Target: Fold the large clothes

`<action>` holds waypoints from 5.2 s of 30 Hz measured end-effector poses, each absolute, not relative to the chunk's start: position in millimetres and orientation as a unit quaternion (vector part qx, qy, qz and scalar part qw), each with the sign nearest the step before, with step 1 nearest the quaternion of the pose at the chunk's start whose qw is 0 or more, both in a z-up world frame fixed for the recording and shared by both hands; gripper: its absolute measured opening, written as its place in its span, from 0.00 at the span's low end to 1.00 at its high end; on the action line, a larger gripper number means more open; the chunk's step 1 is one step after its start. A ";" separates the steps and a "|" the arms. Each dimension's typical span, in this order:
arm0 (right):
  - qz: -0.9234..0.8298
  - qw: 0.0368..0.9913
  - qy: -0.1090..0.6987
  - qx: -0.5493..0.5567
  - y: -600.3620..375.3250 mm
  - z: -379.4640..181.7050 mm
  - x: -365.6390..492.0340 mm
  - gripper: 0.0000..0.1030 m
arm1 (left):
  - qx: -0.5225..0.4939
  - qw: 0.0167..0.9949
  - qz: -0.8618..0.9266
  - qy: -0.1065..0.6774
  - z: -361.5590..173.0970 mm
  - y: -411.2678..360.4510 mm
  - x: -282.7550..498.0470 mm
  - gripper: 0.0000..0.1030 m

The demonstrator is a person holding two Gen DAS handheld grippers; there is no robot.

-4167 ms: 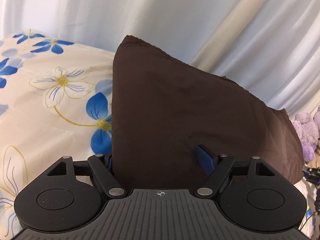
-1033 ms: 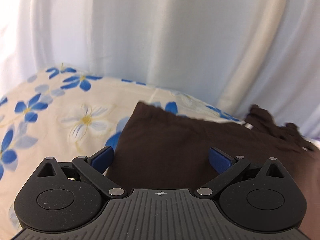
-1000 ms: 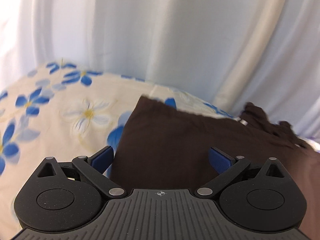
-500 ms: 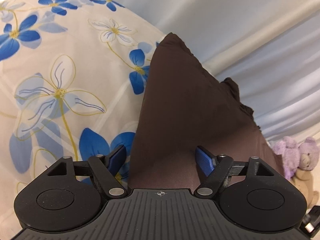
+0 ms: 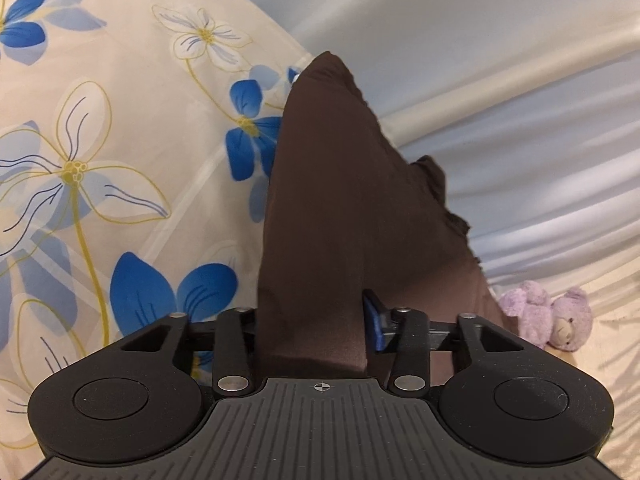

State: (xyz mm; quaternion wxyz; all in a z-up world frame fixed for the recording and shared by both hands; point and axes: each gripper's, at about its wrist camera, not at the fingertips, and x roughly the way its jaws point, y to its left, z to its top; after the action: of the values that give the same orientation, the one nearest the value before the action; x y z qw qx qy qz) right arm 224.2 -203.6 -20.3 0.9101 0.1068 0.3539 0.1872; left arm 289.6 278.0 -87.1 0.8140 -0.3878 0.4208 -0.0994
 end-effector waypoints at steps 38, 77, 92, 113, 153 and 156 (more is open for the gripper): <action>0.224 0.867 0.325 0.303 -282.8 -3.2 220.9 0.40 | -0.354 0.774 -0.315 0.420 -53.7 56.1 348.9 0.18; 0.197 0.835 0.355 0.372 -303.3 -35.3 282.4 0.25 | -0.430 0.821 -0.064 0.370 -82.3 171.6 346.9 0.70; 0.324 0.818 0.370 0.299 -209.9 -24.5 303.2 0.03 | -0.360 0.847 -0.113 0.374 -45.3 120.2 347.2 0.63; 0.360 0.814 0.303 0.341 -231.8 15.6 271.7 0.04 | -0.191 0.907 -0.082 0.365 35.8 11.0 336.7 0.00; 0.195 0.811 0.335 0.439 -415.1 -52.0 276.1 0.73 | -0.232 0.820 -0.400 0.337 -54.3 -134.5 344.0 0.50; 0.205 0.801 0.350 0.440 -413.9 -62.4 293.6 0.58 | -0.236 0.818 -0.409 0.329 -52.5 -133.9 343.7 0.55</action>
State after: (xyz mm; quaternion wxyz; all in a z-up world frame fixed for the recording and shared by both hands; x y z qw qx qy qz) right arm 293.6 -413.9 -62.4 0.8010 0.4402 0.3502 0.2049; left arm 343.7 -133.9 -52.5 0.8176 -0.2364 0.3292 -0.4090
